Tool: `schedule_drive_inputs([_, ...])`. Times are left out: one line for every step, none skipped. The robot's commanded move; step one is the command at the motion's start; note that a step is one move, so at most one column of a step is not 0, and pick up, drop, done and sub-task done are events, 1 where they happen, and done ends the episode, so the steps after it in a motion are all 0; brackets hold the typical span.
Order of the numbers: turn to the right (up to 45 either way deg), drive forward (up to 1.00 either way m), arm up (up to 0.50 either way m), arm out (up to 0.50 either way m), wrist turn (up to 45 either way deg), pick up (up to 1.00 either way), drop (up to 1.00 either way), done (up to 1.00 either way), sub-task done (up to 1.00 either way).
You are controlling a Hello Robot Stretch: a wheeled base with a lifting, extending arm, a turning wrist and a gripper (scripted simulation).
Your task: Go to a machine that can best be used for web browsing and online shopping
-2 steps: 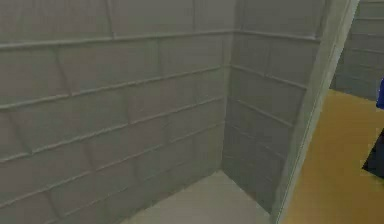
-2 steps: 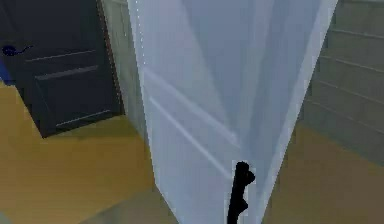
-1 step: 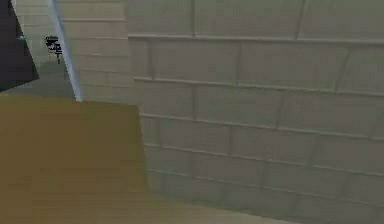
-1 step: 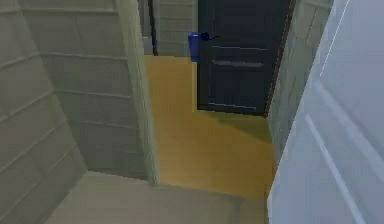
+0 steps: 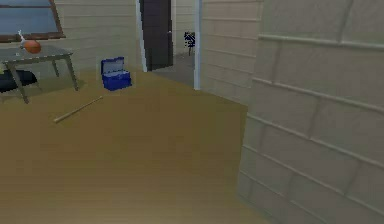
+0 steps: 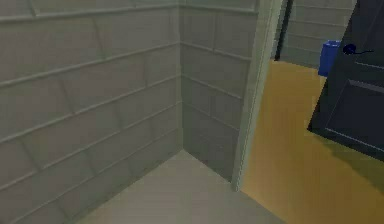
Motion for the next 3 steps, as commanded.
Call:
schedule_drive_inputs([0.0,0.10,0.00,0.00,0.0,0.00,0.00,0.00,0.00])
schedule_drive_inputs([45.0,0.00,0.00,0.00,0.0,0.00,0.00,0.00,0.00])
schedule_drive_inputs([21.0,0.00,0.00,0.00,0.0,0.00,0.00,0.00,0.00])
